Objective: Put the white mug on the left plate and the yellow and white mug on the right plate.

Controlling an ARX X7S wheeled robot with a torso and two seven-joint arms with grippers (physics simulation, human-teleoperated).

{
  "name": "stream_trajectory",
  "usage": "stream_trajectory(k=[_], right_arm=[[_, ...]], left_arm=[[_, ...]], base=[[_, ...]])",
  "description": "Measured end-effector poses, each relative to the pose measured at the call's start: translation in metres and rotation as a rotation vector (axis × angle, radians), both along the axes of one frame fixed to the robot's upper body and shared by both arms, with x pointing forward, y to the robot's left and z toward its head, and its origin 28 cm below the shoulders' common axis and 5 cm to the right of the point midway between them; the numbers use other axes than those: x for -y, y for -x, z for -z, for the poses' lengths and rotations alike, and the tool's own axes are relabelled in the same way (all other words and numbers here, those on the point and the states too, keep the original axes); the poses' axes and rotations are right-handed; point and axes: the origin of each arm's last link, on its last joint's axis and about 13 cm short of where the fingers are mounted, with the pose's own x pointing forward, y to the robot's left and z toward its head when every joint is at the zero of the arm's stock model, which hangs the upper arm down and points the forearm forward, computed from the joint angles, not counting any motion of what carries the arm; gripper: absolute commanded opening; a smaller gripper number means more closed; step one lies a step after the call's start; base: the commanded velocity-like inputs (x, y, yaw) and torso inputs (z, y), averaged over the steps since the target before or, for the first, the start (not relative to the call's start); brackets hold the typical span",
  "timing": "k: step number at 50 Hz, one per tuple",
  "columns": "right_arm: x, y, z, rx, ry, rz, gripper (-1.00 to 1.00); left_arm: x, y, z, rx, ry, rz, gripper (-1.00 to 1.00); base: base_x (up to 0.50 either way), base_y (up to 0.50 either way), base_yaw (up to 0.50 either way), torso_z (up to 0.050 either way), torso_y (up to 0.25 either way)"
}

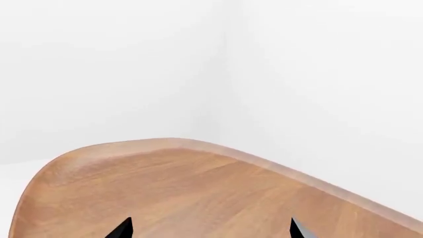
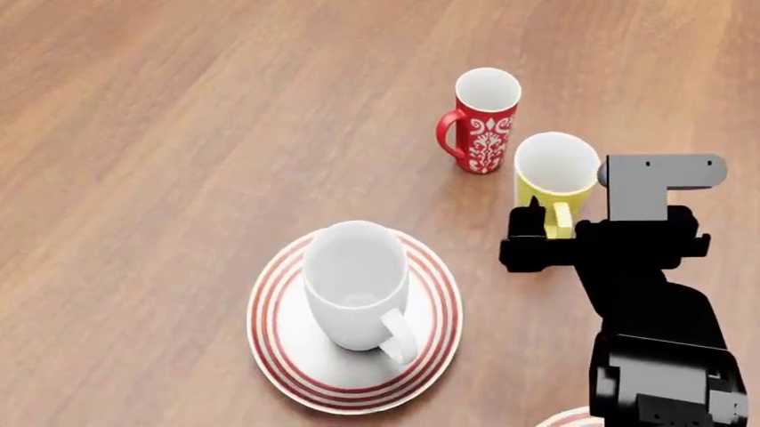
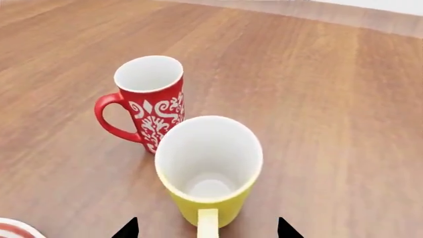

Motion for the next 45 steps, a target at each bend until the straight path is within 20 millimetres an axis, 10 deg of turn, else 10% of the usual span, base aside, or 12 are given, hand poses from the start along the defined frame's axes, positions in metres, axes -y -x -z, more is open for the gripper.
stream_trajectory(k=[45], right_arm=[[-0.0030,-0.0034,-0.0047,0.101,0.084,0.010,1.00]], left_arm=[[0.0010,0.0007,0.0014,0.010,-0.033,0.013,1.00]], base=[[0.00,0.00,0.00,0.000,-0.079]])
